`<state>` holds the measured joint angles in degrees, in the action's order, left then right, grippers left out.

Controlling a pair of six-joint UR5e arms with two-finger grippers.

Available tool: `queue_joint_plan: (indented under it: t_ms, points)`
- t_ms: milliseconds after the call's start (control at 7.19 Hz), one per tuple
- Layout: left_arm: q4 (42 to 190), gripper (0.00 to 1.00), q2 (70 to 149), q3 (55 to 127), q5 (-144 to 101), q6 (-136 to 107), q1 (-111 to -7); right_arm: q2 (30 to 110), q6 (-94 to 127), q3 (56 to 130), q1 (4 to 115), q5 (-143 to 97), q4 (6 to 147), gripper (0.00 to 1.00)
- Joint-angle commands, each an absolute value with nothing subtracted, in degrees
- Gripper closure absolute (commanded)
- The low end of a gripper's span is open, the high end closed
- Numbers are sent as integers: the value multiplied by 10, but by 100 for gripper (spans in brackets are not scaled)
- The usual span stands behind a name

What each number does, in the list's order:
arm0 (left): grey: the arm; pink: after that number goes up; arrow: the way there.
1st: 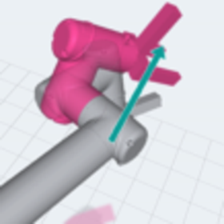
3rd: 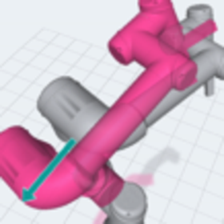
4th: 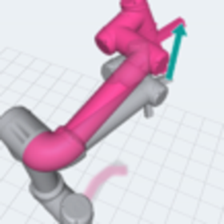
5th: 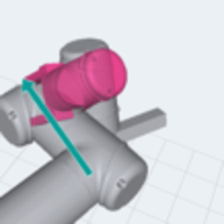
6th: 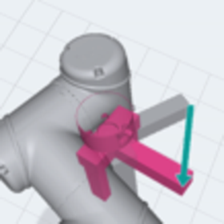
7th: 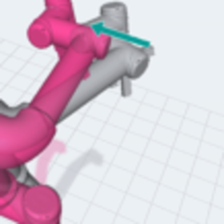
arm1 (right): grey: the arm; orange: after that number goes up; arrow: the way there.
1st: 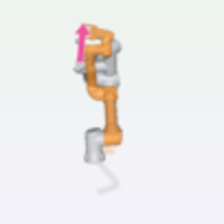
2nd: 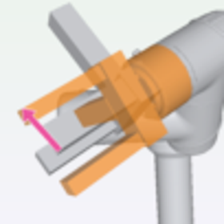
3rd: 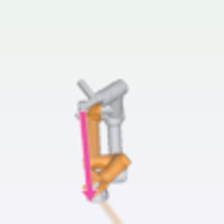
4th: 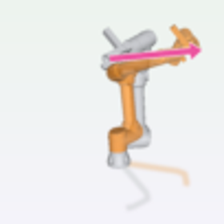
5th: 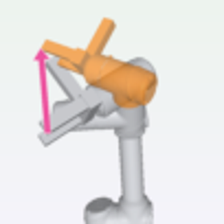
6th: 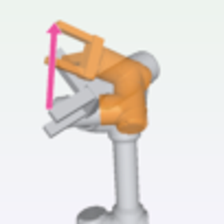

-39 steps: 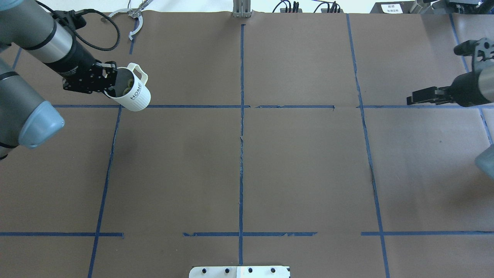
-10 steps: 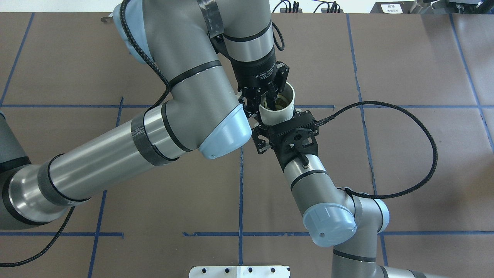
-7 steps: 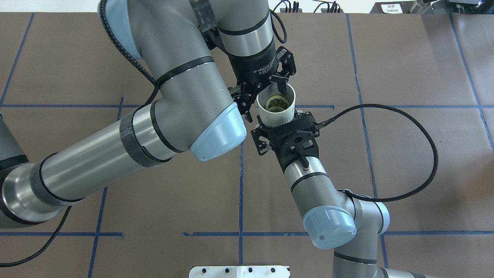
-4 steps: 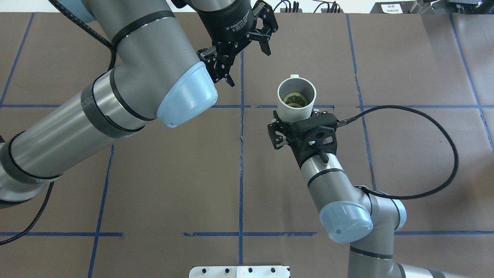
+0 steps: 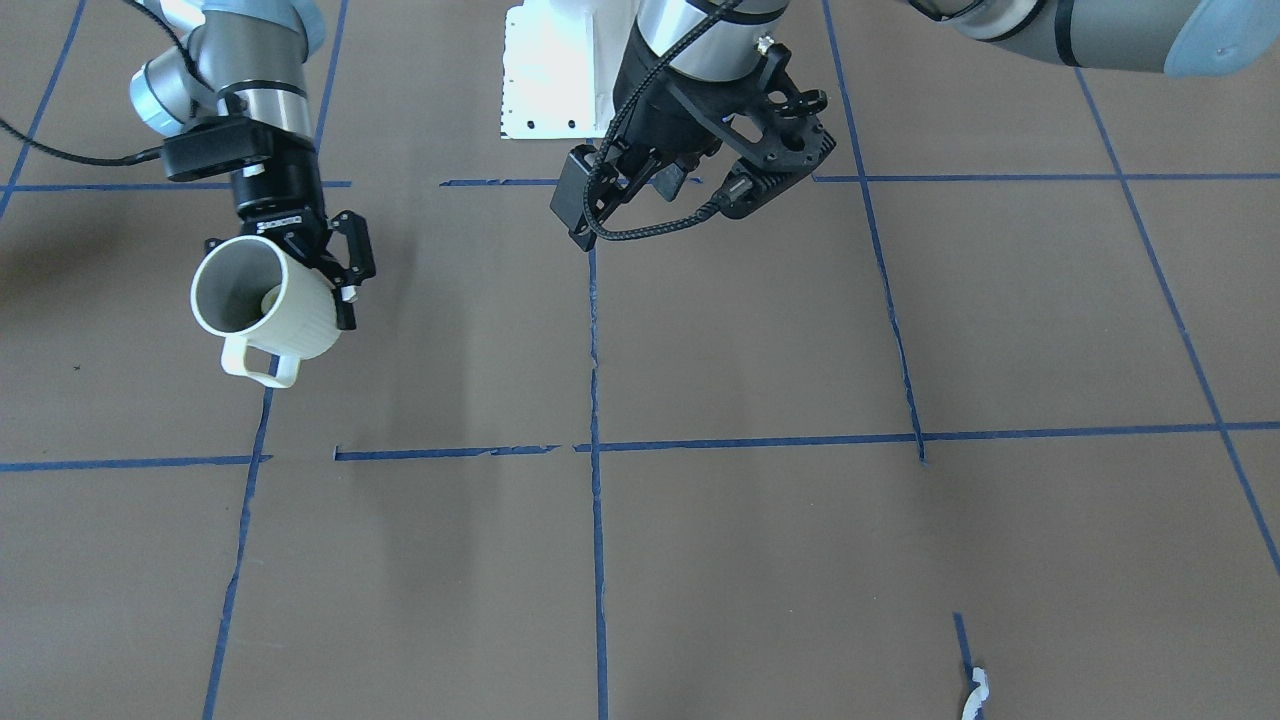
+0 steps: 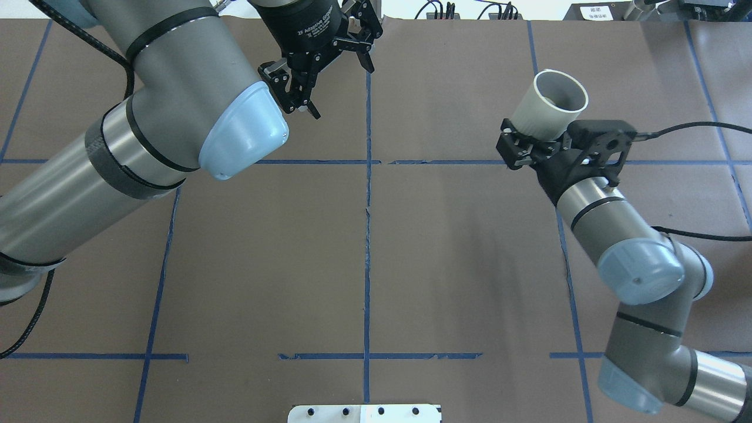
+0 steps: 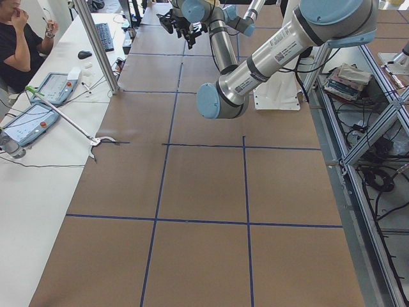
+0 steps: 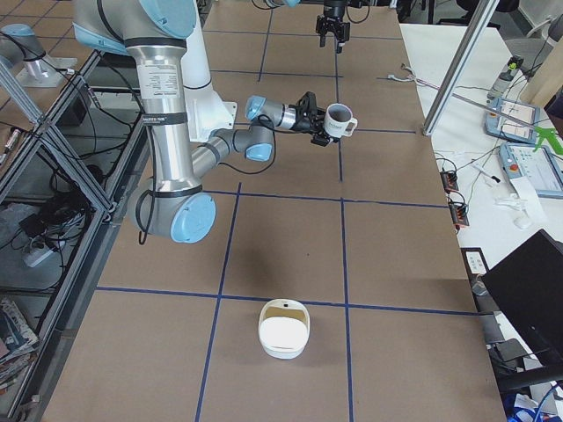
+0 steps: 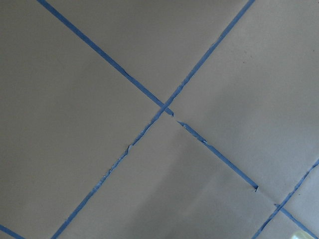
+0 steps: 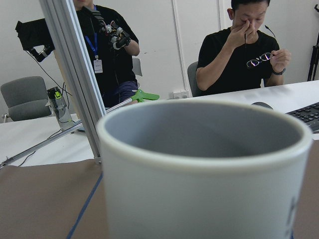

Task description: Left arm hands cup to right arm to dump lemon

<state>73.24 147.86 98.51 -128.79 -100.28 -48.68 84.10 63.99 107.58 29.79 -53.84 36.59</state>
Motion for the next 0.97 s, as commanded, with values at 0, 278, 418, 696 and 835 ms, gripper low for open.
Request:
queue_joint_plan:
  t_ms: [0, 278, 418, 696, 835]
  points:
    - [732, 0, 1467, 991, -1287, -996, -492, 932, 657, 1075, 396, -670, 272, 98]
    - [732, 0, 1456, 990, -1274, -978, -500, 1018, 717, 1066, 505, -809, 198, 99]
    - [732, 0, 1454, 990, -1274, -971, -502, 1040, 734, 1054, 560, -875, 179, 99]
    - [732, 0, 1454, 991, -1264, -971, -502, 1069, 874, 1005, 630, -942, 98, 99]
    - [732, 0, 1454, 990, -1264, -971, -502, 1079, 945, 954, 645, -974, 6, 98]
